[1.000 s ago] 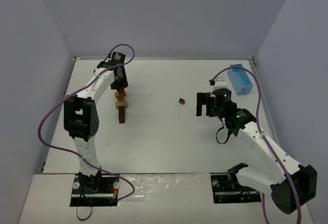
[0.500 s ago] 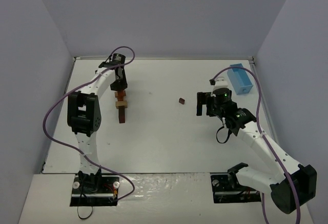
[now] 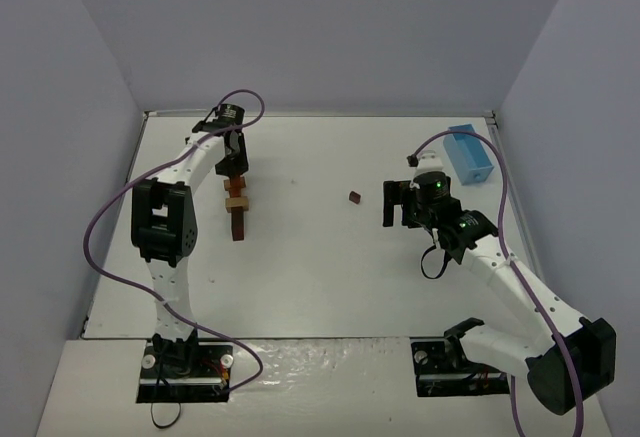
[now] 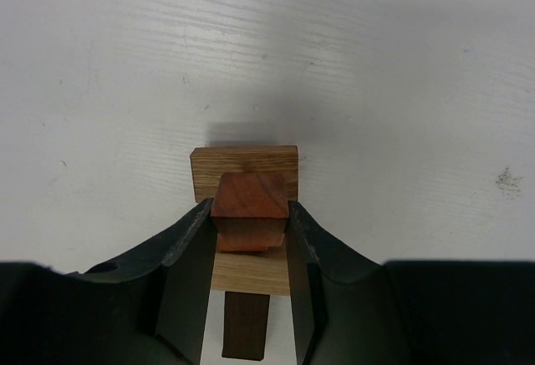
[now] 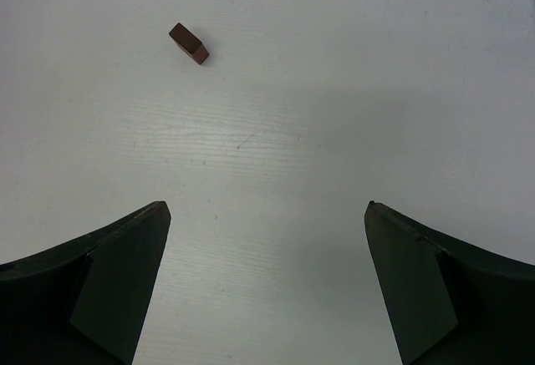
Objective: Build the wood block tower
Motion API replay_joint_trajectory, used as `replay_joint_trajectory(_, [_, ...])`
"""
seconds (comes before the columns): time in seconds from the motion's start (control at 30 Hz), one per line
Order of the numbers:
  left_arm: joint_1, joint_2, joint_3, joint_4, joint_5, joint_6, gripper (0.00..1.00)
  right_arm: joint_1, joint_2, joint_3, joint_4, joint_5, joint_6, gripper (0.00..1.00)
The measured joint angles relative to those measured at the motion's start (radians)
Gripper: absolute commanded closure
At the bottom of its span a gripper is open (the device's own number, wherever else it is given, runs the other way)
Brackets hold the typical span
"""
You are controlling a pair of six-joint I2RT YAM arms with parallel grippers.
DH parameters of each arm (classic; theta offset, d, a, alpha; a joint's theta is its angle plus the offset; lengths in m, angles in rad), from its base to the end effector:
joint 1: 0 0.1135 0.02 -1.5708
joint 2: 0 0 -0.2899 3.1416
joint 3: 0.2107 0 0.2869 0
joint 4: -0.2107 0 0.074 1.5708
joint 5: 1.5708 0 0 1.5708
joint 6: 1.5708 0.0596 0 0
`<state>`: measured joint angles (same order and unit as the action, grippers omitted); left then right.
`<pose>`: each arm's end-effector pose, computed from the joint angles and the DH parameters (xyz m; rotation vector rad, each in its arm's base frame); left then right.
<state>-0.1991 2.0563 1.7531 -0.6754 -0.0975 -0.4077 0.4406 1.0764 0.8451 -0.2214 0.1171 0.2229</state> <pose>0.5063 -0.0962 0.2328 -0.3027 2.5282 -0.1135 0.2644 0.1170 0.3045 -0.1466 2.0280 0.3014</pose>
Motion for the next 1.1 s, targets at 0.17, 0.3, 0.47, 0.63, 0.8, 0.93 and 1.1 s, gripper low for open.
replay_joint_trajectory(0.17, [0.006, 0.0, 0.0, 0.0, 0.003, 0.003, 0.93, -0.002, 0.001, 0.0, 0.0, -0.002, -0.001, 0.0])
replay_joint_trajectory(0.3, [0.01, 0.0, -0.004, 0.003, 0.003, 0.003, 0.93, -0.002, 0.001, -0.001, 0.0, -0.002, -0.001, 0.0])
replay_joint_trajectory(0.47, [0.011, 0.0, -0.031, 0.017, 0.003, 0.004, 0.92, -0.002, 0.001, -0.001, 0.0, -0.002, -0.005, 0.0])
replay_joint_trajectory(0.63, [0.011, 0.0, -0.044, 0.033, 0.01, 0.004, 0.92, -0.002, 0.001, -0.003, 0.0, -0.003, -0.007, 0.0])
replay_joint_trajectory(0.8, [0.011, 0.0, -0.054, 0.051, 0.011, 0.004, 0.89, -0.002, 0.001, -0.004, 0.0, -0.004, -0.008, 0.0])
replay_joint_trajectory(0.93, [0.011, 0.0, -0.066, 0.056, 0.012, 0.004, 0.88, -0.002, 0.001, -0.004, 0.0, -0.01, -0.008, 0.0])
replay_joint_trajectory(1.1, [0.011, 0.0, -0.076, 0.059, 0.014, 0.007, 0.88, -0.002, 0.001, -0.007, 0.0, -0.012, -0.008, 0.0])
